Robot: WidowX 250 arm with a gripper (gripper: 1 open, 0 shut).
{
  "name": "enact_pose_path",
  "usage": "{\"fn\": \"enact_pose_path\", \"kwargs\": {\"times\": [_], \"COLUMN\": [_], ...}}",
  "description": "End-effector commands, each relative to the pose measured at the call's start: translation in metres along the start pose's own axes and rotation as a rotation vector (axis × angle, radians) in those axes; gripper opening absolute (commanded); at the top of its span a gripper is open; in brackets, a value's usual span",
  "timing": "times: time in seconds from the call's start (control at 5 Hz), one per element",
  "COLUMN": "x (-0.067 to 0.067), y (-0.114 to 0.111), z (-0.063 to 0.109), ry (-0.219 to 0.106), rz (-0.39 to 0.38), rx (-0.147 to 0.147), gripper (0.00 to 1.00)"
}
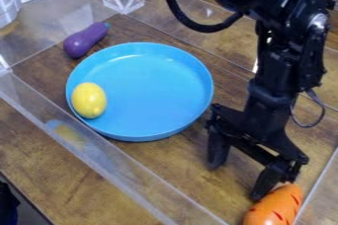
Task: Put the carrot on the blue tray
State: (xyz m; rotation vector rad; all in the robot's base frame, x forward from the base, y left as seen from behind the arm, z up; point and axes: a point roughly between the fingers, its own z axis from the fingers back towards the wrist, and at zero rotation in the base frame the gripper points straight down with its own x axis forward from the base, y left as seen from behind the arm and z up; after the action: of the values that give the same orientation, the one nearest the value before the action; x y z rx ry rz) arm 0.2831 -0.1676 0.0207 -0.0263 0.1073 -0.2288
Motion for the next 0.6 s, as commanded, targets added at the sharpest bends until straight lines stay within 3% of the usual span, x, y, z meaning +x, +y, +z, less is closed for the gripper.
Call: {"fn": "enact_pose_path", "kwargs": {"times": [0.0, 0.4], "x": [0.0004, 0.0032], "y": [-0.0358, -0.0413], "z": [0.0072, 0.0043], "ry": [-0.052, -0.059], "rz": [-0.058, -0.072], "rx": [-0.021, -0.029], "gripper": [1.0, 1.0]}}
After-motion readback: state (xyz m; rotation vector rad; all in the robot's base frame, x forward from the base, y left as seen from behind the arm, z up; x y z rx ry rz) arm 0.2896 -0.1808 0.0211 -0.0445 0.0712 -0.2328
